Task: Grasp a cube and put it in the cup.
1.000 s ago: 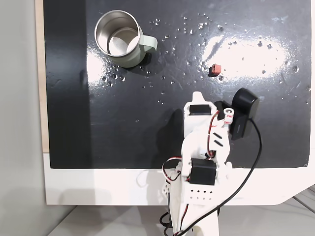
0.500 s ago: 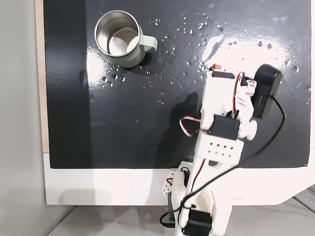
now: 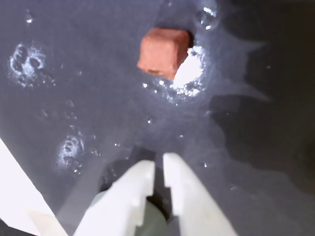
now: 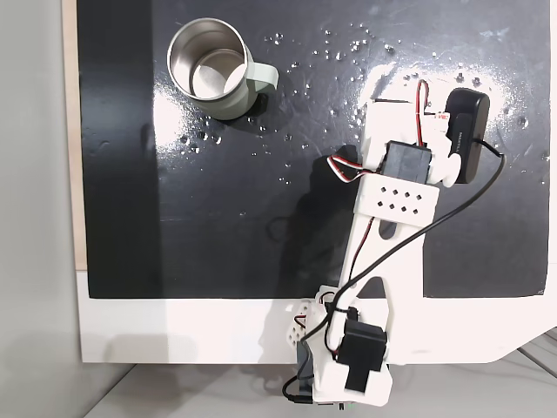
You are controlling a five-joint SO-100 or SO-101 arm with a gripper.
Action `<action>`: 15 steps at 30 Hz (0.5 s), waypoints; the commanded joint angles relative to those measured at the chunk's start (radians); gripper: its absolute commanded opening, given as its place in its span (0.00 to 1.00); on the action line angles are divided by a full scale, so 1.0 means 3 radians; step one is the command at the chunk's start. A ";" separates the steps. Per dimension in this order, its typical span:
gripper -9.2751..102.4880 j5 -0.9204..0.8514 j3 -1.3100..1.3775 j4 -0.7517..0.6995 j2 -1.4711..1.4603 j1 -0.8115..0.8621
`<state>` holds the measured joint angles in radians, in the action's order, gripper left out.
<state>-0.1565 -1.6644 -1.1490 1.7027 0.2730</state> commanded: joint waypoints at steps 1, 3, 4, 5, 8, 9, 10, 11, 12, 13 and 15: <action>0.08 -0.0031 0.0271 -0.0082 -0.0072 0.0056; 0.08 -0.0031 0.0302 -0.0097 -0.0118 0.0077; 0.08 -0.0041 0.0317 -0.0102 -0.0138 0.0087; 0.08 -0.0046 0.0337 -0.0123 -0.0159 0.0097; 0.17 -0.0031 0.0383 -0.0189 -0.0199 0.0138; 0.21 -0.0015 0.0399 -0.0215 -0.0215 0.0148; 0.25 -0.0010 0.0414 -0.0251 -0.0251 0.0159; 0.30 -0.0010 0.0450 -0.0297 -0.0297 0.0164; 0.33 -0.0010 0.0491 -0.0353 -0.0358 0.0169; 0.35 0.0000 0.0537 -0.0409 -0.0419 0.0174; 0.36 0.0005 0.0608 -0.0476 -0.0506 0.0189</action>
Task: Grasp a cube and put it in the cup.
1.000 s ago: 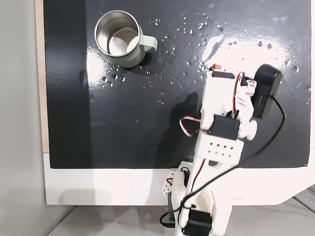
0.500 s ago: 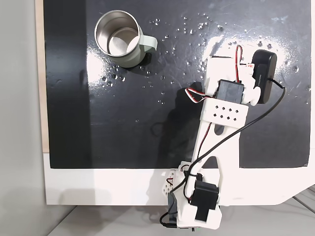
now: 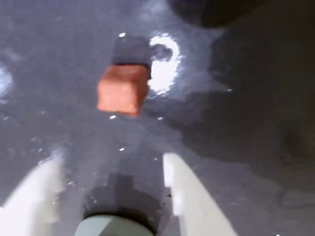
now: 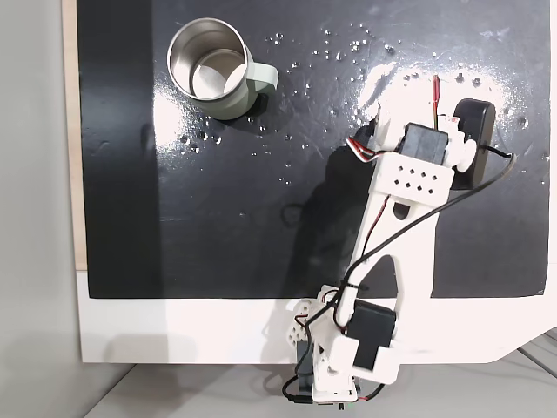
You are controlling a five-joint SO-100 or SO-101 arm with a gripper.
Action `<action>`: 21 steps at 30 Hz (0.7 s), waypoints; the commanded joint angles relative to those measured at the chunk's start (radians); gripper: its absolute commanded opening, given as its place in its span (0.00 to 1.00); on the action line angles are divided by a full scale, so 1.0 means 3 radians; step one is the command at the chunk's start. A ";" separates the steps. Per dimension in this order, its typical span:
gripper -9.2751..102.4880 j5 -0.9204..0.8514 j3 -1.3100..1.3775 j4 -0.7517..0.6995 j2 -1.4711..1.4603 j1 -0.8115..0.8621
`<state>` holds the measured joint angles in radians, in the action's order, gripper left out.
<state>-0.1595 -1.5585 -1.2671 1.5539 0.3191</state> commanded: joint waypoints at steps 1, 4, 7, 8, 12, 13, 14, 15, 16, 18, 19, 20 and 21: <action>0.36 0.0015 0.0261 -0.0087 -0.0031 0.0041; 0.36 0.0000 0.0261 -0.0087 -0.0036 0.0046; 0.36 0.0000 0.0276 -0.0056 -0.0082 0.0041; 0.36 0.0005 0.0297 -0.0056 -0.0123 0.0036; 0.36 0.0015 0.0358 -0.0036 -0.0297 0.0020; 0.36 0.0015 0.0358 -0.0010 -0.0337 0.0020; 0.36 0.0015 0.0373 0.0000 -0.0389 0.0020; 0.36 0.0015 0.0399 0.0000 -0.0445 0.0020; 0.36 0.0015 0.0435 0.0000 -0.0506 0.0020; 0.36 0.0015 0.0516 0.0000 -0.0603 0.0020; 0.36 0.0015 0.0557 0.0000 -0.0654 0.0020; 0.35 0.0015 0.0598 0.0000 -0.0701 0.0020; 0.35 0.0015 0.0639 0.0000 -0.0741 0.0020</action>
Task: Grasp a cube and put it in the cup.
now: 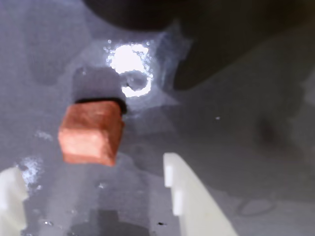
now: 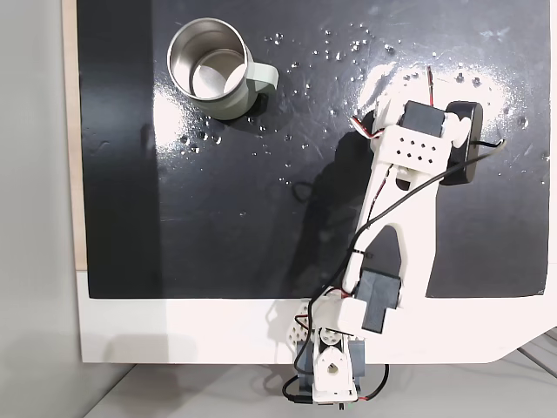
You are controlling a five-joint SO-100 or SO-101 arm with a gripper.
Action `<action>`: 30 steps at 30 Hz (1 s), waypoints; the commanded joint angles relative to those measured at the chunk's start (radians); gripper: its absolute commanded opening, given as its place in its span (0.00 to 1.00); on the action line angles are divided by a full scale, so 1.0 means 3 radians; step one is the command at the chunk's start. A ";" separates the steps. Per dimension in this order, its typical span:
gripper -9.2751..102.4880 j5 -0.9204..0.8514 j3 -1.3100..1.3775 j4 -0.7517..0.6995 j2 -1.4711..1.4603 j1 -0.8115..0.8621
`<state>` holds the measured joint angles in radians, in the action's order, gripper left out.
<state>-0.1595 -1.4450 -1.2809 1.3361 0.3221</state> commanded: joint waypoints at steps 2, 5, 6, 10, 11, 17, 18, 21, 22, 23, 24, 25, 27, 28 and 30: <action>0.35 0.0005 0.0327 0.0046 -0.0097 0.0015; 0.35 -0.0005 0.0404 0.0046 -0.0215 0.0020; 0.35 -0.0005 0.0424 0.0046 -0.0256 0.0020; 0.34 -0.0010 0.0455 0.0051 -0.0358 0.0020; 0.34 -0.0015 0.0455 0.0051 -0.0368 0.0020; 0.33 -0.0036 0.0460 0.0061 -0.0389 0.0026; 0.32 -0.0036 0.0460 0.0061 -0.0389 0.0026; 0.29 -0.0036 0.0460 0.0056 -0.0389 0.0031; 0.27 -0.0036 0.0455 0.0056 -0.0389 0.0036; 0.25 -0.0036 0.0455 0.0056 -0.0389 0.0046; 0.23 -0.0036 0.0455 0.0056 -0.0389 0.0051; 0.21 -0.0036 0.0455 0.0056 -0.0389 0.0056; 0.18 -0.0041 0.0450 0.0056 -0.0389 0.0066; 0.16 -0.0041 0.0445 0.0056 -0.0389 0.0072; 0.14 -0.0046 0.0440 0.0056 -0.0389 0.0082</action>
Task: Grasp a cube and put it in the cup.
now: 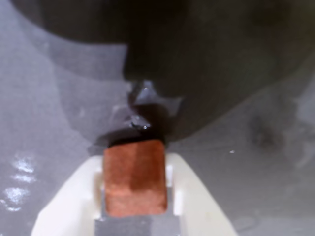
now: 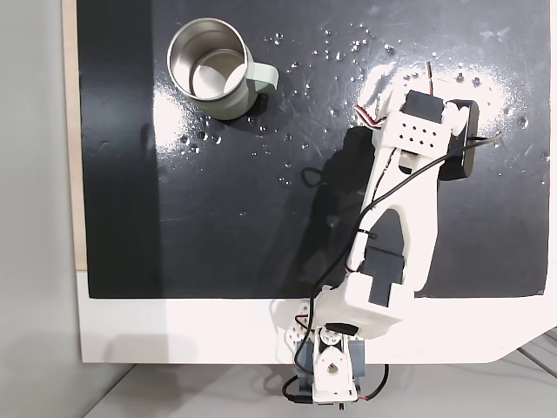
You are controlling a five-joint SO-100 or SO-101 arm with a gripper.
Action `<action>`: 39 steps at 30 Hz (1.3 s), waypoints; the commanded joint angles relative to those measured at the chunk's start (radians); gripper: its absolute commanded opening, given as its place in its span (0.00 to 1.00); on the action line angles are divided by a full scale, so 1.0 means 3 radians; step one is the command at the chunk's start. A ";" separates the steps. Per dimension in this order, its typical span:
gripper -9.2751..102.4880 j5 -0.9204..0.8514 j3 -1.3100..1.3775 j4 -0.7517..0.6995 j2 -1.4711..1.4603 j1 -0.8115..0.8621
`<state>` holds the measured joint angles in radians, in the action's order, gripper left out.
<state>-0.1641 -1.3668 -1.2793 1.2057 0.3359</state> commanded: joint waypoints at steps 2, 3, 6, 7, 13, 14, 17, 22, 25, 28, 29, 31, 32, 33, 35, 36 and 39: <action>0.14 -0.0036 0.0174 0.0051 0.0046 0.0036; 0.13 -0.0041 0.0174 0.0051 0.0046 0.0036; 0.13 -0.0041 0.0174 0.0036 0.0066 0.0041; 0.13 -0.0041 0.0174 0.0031 0.0092 0.0041; 0.13 -0.0020 0.0184 -0.0107 0.0445 0.0015; 0.13 -0.0020 0.0184 -0.0138 0.0547 0.0010; 0.13 0.0010 0.0205 -0.0266 0.0864 -0.0036; 0.13 0.0036 0.0245 -0.0537 0.1447 -0.0102; 0.13 0.0056 0.0327 -0.0680 0.1754 -0.0148; 0.13 0.0092 0.0537 -0.0854 0.1928 -0.0210; 0.13 0.0107 0.0624 -0.0926 0.1953 -0.0230; 0.12 0.0123 0.0762 -0.1033 0.1974 -0.0266; 0.12 0.0133 0.0808 -0.1064 0.1974 -0.0276; 0.12 0.0138 0.0828 -0.1079 0.1974 -0.0286; 0.12 0.0148 0.0849 -0.1084 0.1963 -0.0302; 0.12 0.0153 0.0869 -0.1084 0.1948 -0.0307; 0.12 0.0210 0.1018 -0.1099 0.1846 -0.0389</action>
<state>-0.1197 -1.1520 -1.6030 1.7472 0.2424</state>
